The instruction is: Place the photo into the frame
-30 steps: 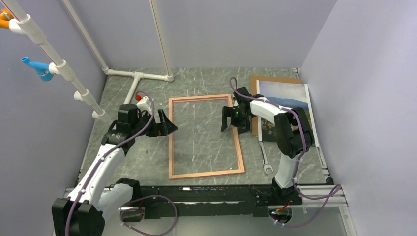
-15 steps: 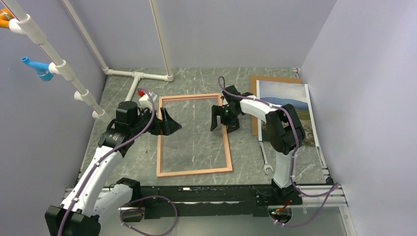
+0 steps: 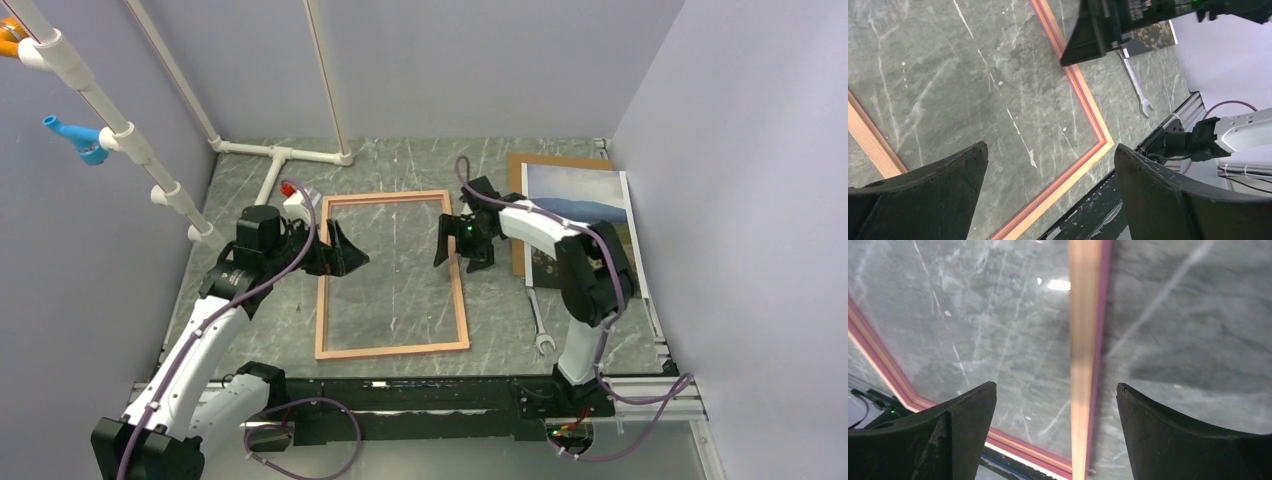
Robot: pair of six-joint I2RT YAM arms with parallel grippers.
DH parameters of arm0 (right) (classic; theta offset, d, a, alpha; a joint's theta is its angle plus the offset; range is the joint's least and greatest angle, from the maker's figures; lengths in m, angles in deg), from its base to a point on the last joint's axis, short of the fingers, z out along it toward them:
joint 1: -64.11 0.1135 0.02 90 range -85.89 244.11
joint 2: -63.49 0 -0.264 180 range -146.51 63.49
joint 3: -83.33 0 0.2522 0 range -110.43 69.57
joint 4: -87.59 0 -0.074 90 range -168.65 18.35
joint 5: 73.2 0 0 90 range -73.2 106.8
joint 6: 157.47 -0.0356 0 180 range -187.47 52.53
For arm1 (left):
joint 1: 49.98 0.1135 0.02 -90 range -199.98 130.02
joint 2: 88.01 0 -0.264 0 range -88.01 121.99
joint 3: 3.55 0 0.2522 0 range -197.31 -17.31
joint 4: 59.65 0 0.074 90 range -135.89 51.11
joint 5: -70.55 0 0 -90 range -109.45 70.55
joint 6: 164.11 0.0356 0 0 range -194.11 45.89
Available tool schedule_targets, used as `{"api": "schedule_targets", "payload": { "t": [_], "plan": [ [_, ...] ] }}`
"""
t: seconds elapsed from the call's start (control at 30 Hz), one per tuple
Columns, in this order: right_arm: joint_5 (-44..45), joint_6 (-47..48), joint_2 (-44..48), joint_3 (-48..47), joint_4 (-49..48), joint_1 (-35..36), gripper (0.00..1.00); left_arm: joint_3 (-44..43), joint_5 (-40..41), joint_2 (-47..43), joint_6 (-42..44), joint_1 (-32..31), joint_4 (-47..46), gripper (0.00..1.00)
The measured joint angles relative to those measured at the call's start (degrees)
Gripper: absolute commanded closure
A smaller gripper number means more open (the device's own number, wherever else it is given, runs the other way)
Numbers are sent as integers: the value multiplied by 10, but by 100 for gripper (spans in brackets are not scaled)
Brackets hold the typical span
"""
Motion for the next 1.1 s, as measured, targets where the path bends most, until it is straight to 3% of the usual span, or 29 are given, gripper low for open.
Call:
{"api": "schedule_targets", "payload": {
  "t": [0.17, 0.47, 0.63, 0.83, 1.1],
  "plan": [
    [-14, -22, 96, 77, -32, -56, 9, -2, 0, 10, 8, 0, 0, 1],
    [-60, -77, 286, 234, -97, -218, 11, -3, -6, 36, 8, -3, -14, 1],
    [-110, -123, 389, 323, -132, -344, 13, -3, -19, 51, 8, -6, -31, 1],
    [-173, -176, 443, 429, -175, -470, 16, -3, -37, 68, 9, -7, -43, 1],
    [-198, -218, 466, 510, -211, -546, 22, -3, -55, 71, 8, -7, -67, 1]
  ]
}}
